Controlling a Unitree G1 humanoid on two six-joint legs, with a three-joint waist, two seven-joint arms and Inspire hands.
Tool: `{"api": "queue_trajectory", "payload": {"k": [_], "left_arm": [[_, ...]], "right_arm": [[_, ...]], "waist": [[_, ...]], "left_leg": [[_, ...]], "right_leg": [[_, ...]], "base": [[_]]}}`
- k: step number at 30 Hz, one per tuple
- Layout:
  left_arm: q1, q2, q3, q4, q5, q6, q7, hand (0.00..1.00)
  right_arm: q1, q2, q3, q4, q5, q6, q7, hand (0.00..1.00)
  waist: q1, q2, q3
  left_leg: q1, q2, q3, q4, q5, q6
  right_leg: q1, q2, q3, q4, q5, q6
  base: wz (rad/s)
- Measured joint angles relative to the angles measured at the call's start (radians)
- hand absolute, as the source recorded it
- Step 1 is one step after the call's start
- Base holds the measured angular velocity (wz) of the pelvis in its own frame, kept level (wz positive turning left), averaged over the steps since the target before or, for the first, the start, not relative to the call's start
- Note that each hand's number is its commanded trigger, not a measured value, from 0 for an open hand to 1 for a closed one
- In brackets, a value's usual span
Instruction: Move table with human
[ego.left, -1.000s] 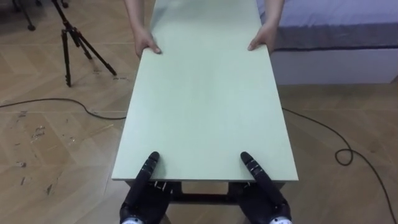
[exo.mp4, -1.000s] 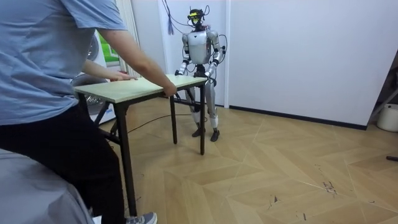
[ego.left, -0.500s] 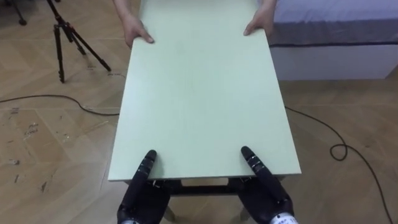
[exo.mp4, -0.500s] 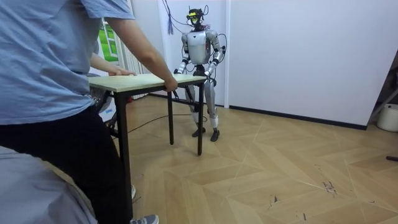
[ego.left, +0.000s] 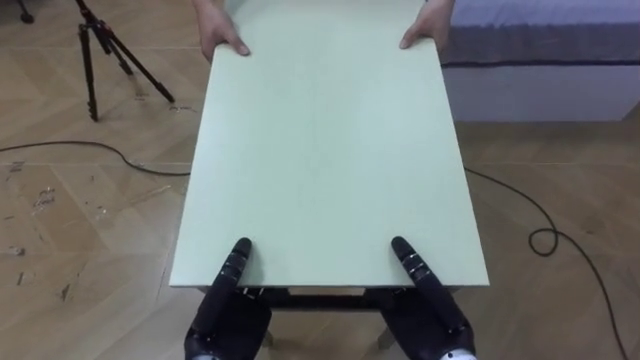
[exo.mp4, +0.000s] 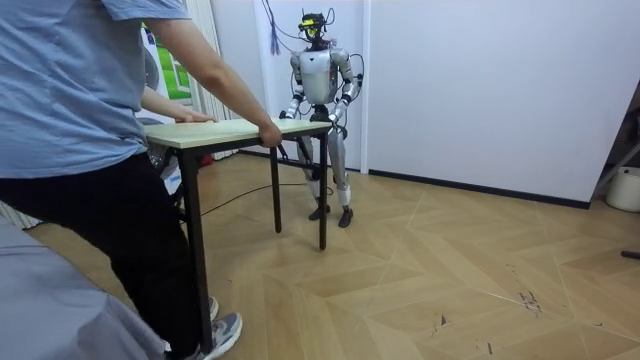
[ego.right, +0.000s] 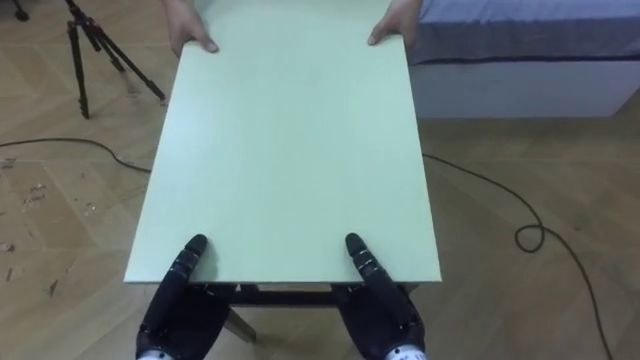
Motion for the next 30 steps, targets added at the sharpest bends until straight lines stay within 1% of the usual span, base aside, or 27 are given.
{"api": "queue_trajectory", "payload": {"k": [2, 7, 9, 11, 15, 17, 19, 20, 21, 22, 23, 25, 26, 27, 28, 29, 30], "left_arm": [[0.000, 0.000, 0.000, -0.004, 0.001, 0.000, 0.000, 1.00], [0.009, -0.001, 0.000, -0.022, 0.007, 0.000, 0.000, 1.00], [0.020, -0.001, -0.002, -0.037, 0.008, -0.001, 0.000, 1.00], [0.022, -0.001, -0.003, -0.044, 0.008, -0.002, 0.000, 1.00], [0.034, 0.001, -0.021, -0.046, 0.007, -0.019, -0.001, 1.00], [0.043, 0.001, -0.023, -0.046, 0.005, -0.021, -0.001, 1.00], [0.048, 0.001, -0.023, -0.046, 0.010, -0.018, -0.001, 1.00], [0.048, 0.001, -0.025, -0.047, 0.009, -0.016, -0.001, 1.00], [0.047, 0.001, -0.027, -0.046, 0.008, -0.016, -0.008, 1.00], [0.047, 0.001, -0.027, -0.046, 0.009, -0.016, -0.012, 1.00], [0.048, 0.004, -0.032, -0.046, 0.009, -0.016, -0.016, 1.00], [0.048, 0.005, -0.040, -0.046, 0.007, -0.016, -0.018, 1.00], [0.047, 0.008, -0.041, -0.044, 0.007, -0.015, -0.018, 1.00], [0.049, 0.015, -0.045, -0.043, 0.000, -0.013, -0.018, 1.00], [0.054, 0.015, -0.046, -0.043, -0.003, -0.013, -0.019, 1.00], [0.076, 0.014, -0.049, -0.042, -0.013, -0.014, -0.022, 1.00], [0.101, 0.012, -0.057, -0.042, -0.029, -0.014, -0.026, 1.00]], "right_arm": [[-0.001, 0.003, 0.000, 0.000, 0.000, -0.003, 0.000, 1.00], [0.008, 0.005, 0.007, -0.007, -0.003, -0.020, 0.005, 1.00], [0.017, 0.004, 0.024, -0.014, 0.000, -0.044, 0.005, 1.00], [0.020, 0.005, 0.028, -0.020, 0.000, -0.054, 0.005, 1.00], [0.037, -0.002, 0.033, -0.020, 0.006, -0.067, 0.026, 1.00], [0.044, -0.004, 0.038, -0.020, 0.012, -0.068, 0.026, 1.00], [0.051, -0.004, 0.035, -0.020, 0.009, -0.068, 0.029, 1.00], [0.055, -0.004, 0.031, -0.020, 0.005, -0.068, 0.034, 1.00], [0.056, -0.005, 0.027, -0.019, 0.003, -0.068, 0.040, 1.00], [0.056, -0.005, 0.026, -0.017, 0.004, -0.068, 0.046, 1.00], [0.058, -0.005, 0.024, -0.012, 0.005, -0.069, 0.055, 1.00], [0.066, -0.005, 0.020, -0.012, 0.004, -0.075, 0.064, 1.00], [0.068, -0.006, 0.021, -0.012, 0.004, -0.076, 0.065, 1.00], [0.072, -0.007, 0.021, -0.011, 0.002, -0.076, 0.066, 1.00], [0.074, -0.007, 0.021, -0.011, -0.001, -0.076, 0.068, 1.00], [0.084, -0.011, 0.022, -0.011, -0.010, -0.074, 0.069, 1.00], [0.092, -0.024, 0.024, -0.011, -0.016, -0.072, 0.071, 1.00]], "waist": [[0.002, -0.003, 0.0014], [0.006, -0.003, 0.0009], [0.004, -0.002, 0.0004], [0.004, -0.003, -0.0001], [0.012, -0.003, -0.0002], [0.015, -0.005, -0.0009], [0.016, -0.004, -0.0007], [0.018, -0.002, -0.0004], [0.026, 0.001, -0.0008], [0.029, 0.003, -0.0002], [0.033, 0.004, 0.0006], [0.043, 0.008, 0.0004], [0.053, 0.014, 0.0008], [0.056, 0.018, -0.0018], [0.058, 0.022, -0.0004], [0.059, 0.034, -0.0007], [0.052, 0.052, -0.0084]], "left_leg": [[-0.003, -0.001, 0.000, 0.000, 0.000, 0.000], [-0.022, 0.000, -0.001, 0.004, 0.000, 0.000], [-0.028, 0.000, -0.002, 0.013, 0.000, 0.000], [-0.039, 0.000, -0.002, 0.022, 0.000, 0.000], [-0.063, 0.002, -0.001, 0.043, 0.000, 0.000], [-0.071, 0.004, -0.003, 0.065, 0.000, -0.001], [-0.095, 0.009, -0.019, 0.108, -0.011, -0.001], [-0.119, 0.019, -0.027, 0.144, -0.025, -0.004], [-0.146, 0.031, -0.029, 0.185, -0.044, -0.006], [-0.157, 0.038, -0.030, 0.204, -0.052, -0.007], [-0.180, 0.044, -0.037, 0.238, -0.057, -0.009], [-0.210, 0.048, -0.053, 0.277, -0.057, -0.009], [-0.226, 0.055, -0.055, 0.297, -0.057, -0.012], [-0.236, 0.065, -0.053, 0.315, -0.061, -0.020], [-0.243, 0.073, -0.050, 0.345, -0.066, -0.026], [-0.255, 0.082, -0.047, 0.481, -0.078, -0.034], [-0.233, 0.092, -0.042, 0.604, -0.076, -0.037]], "right_leg": [[-0.002, 0.000, 0.000, -0.003, 0.000, 0.000], [-0.016, 0.001, -0.002, -0.005, 0.000, 0.000], [-0.017, 0.000, -0.004, -0.006, 0.000, 0.000], [-0.024, -0.001, -0.003, -0.004, 0.000, 0.000], [-0.047, -0.003, -0.005, 0.021, 0.000, 0.000], [-0.048, -0.004, -0.006, 0.031, 0.000, 0.000], [-0.048, -0.002, -0.006, 0.031, 0.000, -0.001], [-0.056, 0.004, -0.006, 0.037, -0.001, -0.003], [-0.072, 0.017, -0.001, 0.052, -0.005, -0.010], [-0.078, 0.021, 0.000, 0.057, -0.007, -0.013], [-0.090, 0.031, 0.000, 0.070, -0.010, -0.020], [-0.106, 0.035, 0.002, 0.083, -0.016, -0.029], [-0.126, 0.043, 0.009, 0.080, -0.019, -0.037], [-0.139, 0.041, 0.000, 0.081, -0.018, -0.049], [-0.141, 0.042, -0.011, 0.082, -0.017, -0.059], [-0.135, 0.048, -0.014, 0.085, -0.018, -0.069], [-0.129, 0.053, -0.030, 0.090, -0.017, -0.068]], "base": [[0.00], [0.01], [0.04], [0.02], [0.03], [0.06], [0.11], [0.05], [0.00], [-0.06], [0.00], [0.02], [-0.14], [-0.20], [-0.30], [-0.30], [-0.17]]}}
